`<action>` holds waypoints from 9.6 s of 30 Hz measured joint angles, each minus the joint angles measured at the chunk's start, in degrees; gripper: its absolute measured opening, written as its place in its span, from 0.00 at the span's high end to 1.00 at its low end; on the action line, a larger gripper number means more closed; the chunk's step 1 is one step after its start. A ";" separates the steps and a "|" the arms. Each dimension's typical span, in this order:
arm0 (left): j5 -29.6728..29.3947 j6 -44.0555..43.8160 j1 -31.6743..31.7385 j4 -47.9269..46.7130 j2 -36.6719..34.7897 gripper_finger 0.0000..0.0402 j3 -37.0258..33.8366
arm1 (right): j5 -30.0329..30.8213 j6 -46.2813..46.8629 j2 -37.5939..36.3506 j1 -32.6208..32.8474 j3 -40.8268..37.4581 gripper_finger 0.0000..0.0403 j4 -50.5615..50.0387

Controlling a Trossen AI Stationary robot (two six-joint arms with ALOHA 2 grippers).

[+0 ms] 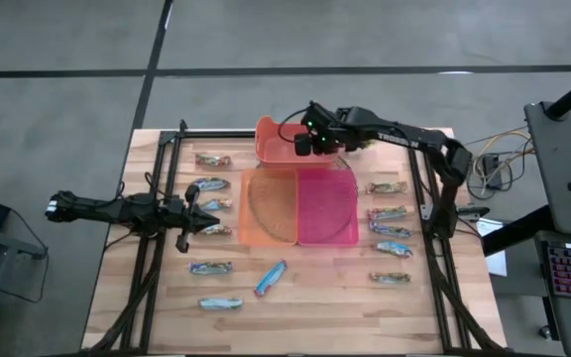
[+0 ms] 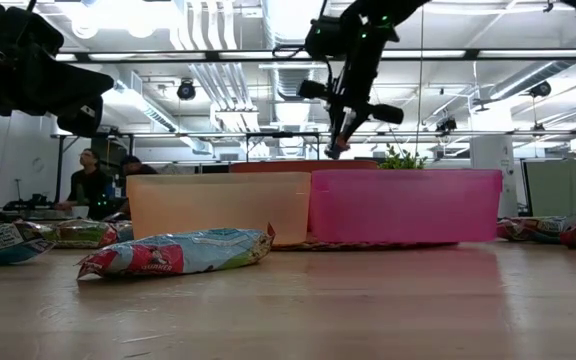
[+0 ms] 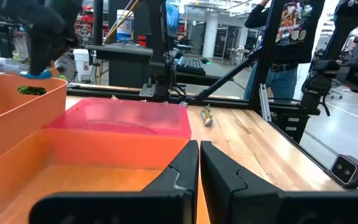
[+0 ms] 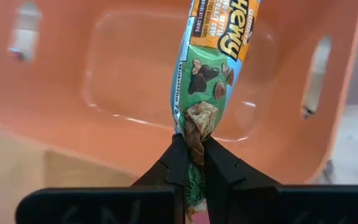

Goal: Pick and place Granola Bars by type
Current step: Put the yellow granola bar into the orange bin

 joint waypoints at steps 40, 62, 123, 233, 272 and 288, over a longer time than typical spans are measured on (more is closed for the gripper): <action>0.00 0.00 0.01 0.00 0.01 1.00 -0.01 | 2.14 -2.22 20.36 -1.98 20.98 0.97 -22.40; 0.02 0.00 -0.01 0.00 0.02 1.00 -0.01 | 2.41 -4.49 22.28 -2.79 20.92 0.84 -22.66; 0.02 0.00 -0.01 0.00 0.02 1.00 0.01 | -5.90 -58.49 15.16 16.48 38.29 0.25 -28.85; 0.00 0.00 0.00 0.00 0.01 1.00 0.01 | 6.69 -82.02 -33.71 -6.93 -62.66 0.19 10.83; 0.00 0.00 0.01 0.00 0.02 1.00 -0.01 | 1.53 -82.79 -30.70 -8.39 -63.58 0.71 14.32; 0.00 0.00 0.00 0.00 0.01 1.00 0.01 | 2.54 -76.01 -30.79 -8.41 -61.94 0.97 10.70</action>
